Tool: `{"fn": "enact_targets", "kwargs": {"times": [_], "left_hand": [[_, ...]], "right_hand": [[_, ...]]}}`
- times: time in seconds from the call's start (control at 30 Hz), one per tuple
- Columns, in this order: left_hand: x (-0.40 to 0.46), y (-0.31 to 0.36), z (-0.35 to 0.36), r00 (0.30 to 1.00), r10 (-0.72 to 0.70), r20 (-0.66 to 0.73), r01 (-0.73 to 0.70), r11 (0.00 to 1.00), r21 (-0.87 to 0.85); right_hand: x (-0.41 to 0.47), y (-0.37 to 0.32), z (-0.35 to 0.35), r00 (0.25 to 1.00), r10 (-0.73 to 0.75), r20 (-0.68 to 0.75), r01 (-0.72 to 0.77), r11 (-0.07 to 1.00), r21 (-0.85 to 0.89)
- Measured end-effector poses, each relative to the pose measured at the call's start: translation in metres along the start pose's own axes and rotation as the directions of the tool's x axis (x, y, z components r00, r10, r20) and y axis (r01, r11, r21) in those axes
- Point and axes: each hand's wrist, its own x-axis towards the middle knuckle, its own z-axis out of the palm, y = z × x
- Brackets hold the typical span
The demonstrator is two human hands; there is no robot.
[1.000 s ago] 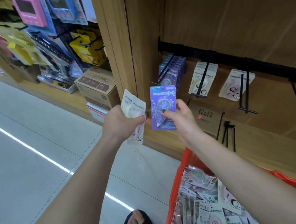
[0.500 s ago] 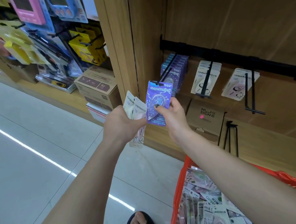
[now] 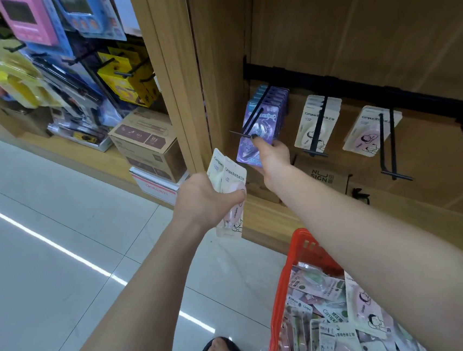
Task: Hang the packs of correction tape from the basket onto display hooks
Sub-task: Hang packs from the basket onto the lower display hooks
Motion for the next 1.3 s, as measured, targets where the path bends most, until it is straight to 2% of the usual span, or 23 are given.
{"fn": "enact_targets", "kwargs": {"times": [0.1,0.2,0.27,0.33,0.4,0.5,0.6,0.8,1.0,1.13,1.3], "left_hand": [[0.002,0.002,0.004,0.999,-0.018,0.052,0.016,1.0,0.021],[0.001,0.005,0.004,0.995,-0.008,0.095,0.006,1.0,0.023],[-0.001,0.009,0.005,0.993,0.011,0.12,-0.014,1.0,0.023],[-0.002,0.012,0.007,0.987,0.046,0.155,-0.05,0.998,0.026],[-0.004,0.018,0.01,0.977,0.075,0.199,-0.08,0.997,0.014],[-0.009,0.03,0.016,0.94,0.115,0.321,-0.1,0.993,-0.064],[-0.018,0.045,0.025,0.879,0.186,0.439,-0.147,0.982,-0.122],[-0.031,0.065,0.038,0.804,0.235,0.546,-0.156,0.97,-0.187],[-0.037,0.07,0.055,0.804,0.232,0.547,-0.149,0.97,-0.193],[-0.043,0.075,0.064,0.796,0.228,0.56,-0.106,0.964,-0.243],[-0.053,0.078,0.069,0.81,0.187,0.556,0.0,0.948,-0.319]], "right_hand": [[0.002,-0.006,-0.005,0.996,0.089,0.02,-0.089,0.996,-0.001],[-0.003,-0.004,-0.02,0.985,0.169,0.021,-0.165,0.977,-0.136],[-0.015,0.002,-0.038,0.99,0.143,0.0,-0.139,0.961,-0.238],[-0.034,0.008,-0.062,0.996,0.083,0.033,-0.071,0.962,-0.262],[-0.053,0.015,-0.089,0.984,0.064,0.164,-0.029,0.978,-0.208],[-0.082,0.015,-0.126,0.902,0.089,0.422,-0.032,0.99,-0.14],[-0.1,0.012,-0.153,0.853,0.131,0.505,-0.07,0.988,-0.136],[-0.12,0.012,-0.183,0.88,0.118,0.46,-0.154,0.987,0.042],[-0.132,0.014,-0.197,0.966,0.073,0.249,-0.127,0.97,0.208],[-0.145,0.015,-0.201,0.963,0.098,0.252,-0.145,0.974,0.176],[-0.148,0.016,-0.213,0.964,0.058,0.258,-0.092,0.988,0.123]]}}
